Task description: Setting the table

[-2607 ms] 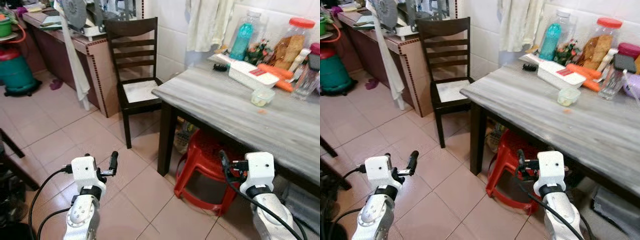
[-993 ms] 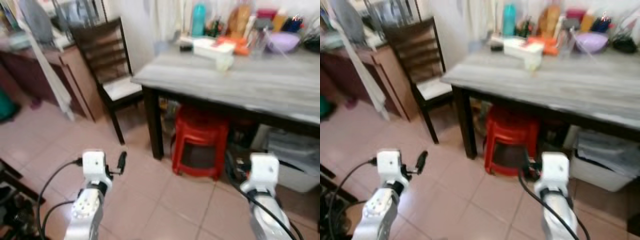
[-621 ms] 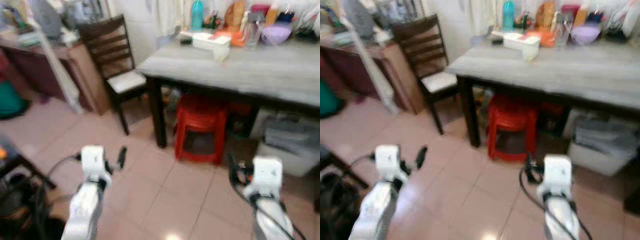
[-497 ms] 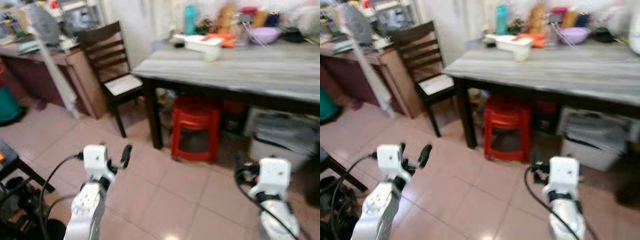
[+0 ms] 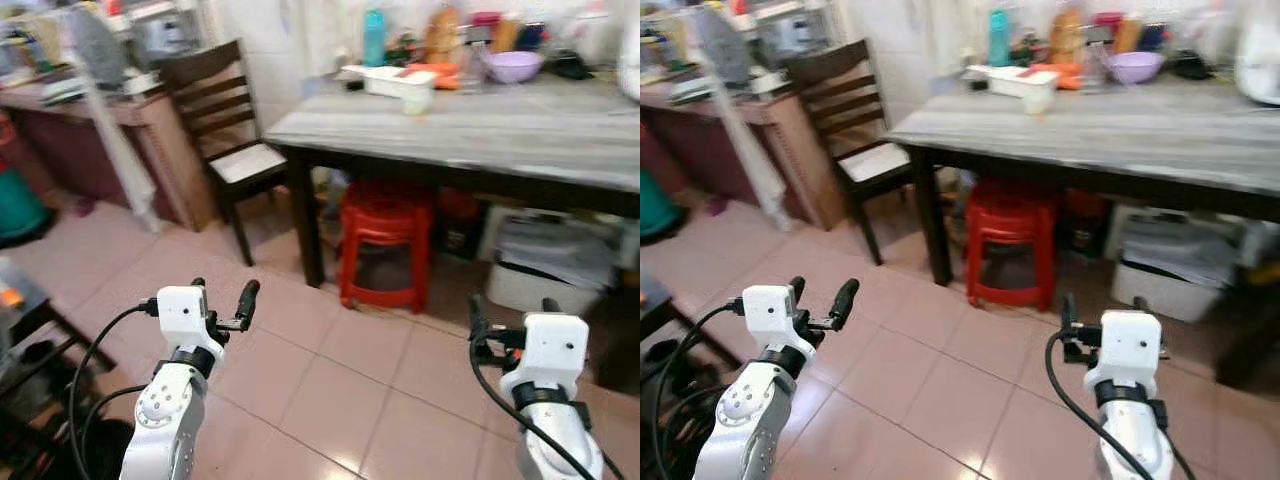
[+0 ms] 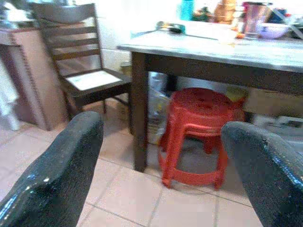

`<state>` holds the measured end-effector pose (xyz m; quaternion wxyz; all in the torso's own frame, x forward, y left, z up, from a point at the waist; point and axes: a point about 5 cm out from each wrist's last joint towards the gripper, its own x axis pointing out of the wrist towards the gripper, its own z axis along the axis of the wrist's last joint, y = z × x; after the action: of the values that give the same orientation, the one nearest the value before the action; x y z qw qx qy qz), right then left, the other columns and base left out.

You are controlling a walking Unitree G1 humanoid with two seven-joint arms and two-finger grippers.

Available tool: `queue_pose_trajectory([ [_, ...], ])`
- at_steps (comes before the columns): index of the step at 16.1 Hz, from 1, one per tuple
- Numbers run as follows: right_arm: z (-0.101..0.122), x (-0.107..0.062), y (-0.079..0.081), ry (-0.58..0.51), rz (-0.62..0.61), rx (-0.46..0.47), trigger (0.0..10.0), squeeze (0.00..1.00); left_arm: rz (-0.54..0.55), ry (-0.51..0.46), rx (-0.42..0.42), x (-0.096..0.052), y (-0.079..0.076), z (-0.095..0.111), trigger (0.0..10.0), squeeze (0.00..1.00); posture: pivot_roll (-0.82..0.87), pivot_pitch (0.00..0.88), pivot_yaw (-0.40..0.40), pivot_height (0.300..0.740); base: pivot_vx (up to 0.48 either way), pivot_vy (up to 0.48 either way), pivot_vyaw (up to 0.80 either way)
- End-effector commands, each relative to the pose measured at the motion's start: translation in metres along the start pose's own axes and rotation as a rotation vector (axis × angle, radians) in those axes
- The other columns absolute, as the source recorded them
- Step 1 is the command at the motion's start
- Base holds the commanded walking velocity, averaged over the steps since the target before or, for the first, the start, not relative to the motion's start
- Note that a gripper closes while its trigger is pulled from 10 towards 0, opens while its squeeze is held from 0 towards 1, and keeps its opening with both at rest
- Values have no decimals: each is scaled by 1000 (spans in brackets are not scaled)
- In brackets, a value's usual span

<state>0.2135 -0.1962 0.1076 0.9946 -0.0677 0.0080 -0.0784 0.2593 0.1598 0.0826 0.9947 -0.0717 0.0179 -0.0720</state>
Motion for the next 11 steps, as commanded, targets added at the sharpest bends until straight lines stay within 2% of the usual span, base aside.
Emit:
queue_pose_trajectory([
  [1, 7, 1, 4, -23, 19, 6, 10000, 0, -7, -10, 3, 2, 1, 6, 10000, 0, -80, 0, 112, 740, 0, 0, -650],
  [8, 10, -2, 1, -21, 16, 13, 10000, 0, -8, -11, -4, 1, 0, 9, 10000, 0, -85, 0, 110, 740, 0, -333, -790],
  [11, 9, -3, 1, -16, 19, 16, 10000, 0, -8, -7, -7, 2, -1, 9, 10000, 0, -84, 0, 109, 740, 0, -347, -133],
])
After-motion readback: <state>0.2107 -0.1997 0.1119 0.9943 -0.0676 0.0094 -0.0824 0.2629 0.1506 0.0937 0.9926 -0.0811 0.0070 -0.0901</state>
